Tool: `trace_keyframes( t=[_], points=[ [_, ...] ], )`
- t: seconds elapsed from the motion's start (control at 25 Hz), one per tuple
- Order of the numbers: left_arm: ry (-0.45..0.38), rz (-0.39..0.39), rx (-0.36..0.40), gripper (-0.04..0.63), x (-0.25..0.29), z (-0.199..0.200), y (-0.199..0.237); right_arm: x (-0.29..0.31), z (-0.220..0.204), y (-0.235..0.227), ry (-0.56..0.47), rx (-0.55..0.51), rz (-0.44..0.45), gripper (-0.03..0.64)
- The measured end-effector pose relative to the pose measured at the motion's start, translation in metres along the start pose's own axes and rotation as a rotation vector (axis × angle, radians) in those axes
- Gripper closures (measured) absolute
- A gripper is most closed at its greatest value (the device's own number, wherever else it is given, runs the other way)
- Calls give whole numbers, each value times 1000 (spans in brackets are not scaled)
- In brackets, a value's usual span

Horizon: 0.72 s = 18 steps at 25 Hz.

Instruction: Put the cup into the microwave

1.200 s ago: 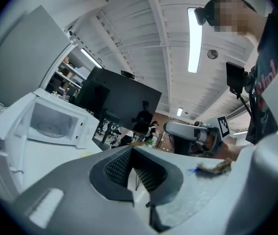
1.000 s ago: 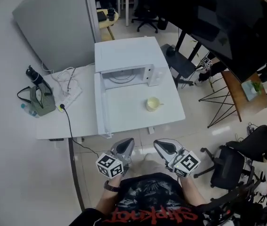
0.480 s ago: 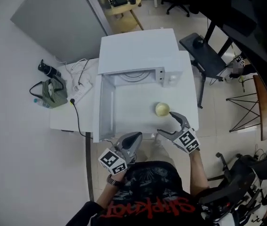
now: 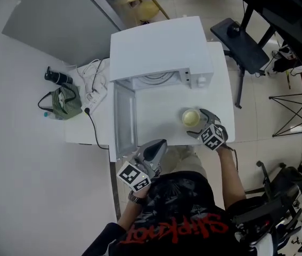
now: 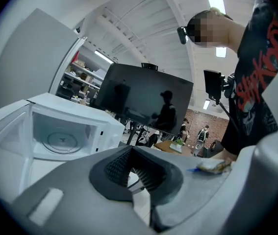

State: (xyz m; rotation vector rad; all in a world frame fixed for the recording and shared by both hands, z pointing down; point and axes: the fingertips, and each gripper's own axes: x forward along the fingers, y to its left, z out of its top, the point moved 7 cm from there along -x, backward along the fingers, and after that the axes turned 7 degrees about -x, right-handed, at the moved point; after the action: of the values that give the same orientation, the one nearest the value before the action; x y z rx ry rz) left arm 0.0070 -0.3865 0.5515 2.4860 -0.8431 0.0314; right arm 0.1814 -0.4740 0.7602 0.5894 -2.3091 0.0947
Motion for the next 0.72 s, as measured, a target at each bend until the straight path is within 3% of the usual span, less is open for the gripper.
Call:
trace_keyframes(
  t=[0.2,0.36,0.52,0.72],
  points=[
    [0,34,-41,595,-10,1,28,41,-1,0,45,122,-41,183],
    [-46,35,-1,595,-13,29,48,42,8,20,36,184,-124,186],
    [-94,58,27,595,-26,40,65,44,17,47,60,98,-122,189],
    [-92,115,-24,595,-47,30,82,46,51,44,-12,92,-113,189]
  ],
)
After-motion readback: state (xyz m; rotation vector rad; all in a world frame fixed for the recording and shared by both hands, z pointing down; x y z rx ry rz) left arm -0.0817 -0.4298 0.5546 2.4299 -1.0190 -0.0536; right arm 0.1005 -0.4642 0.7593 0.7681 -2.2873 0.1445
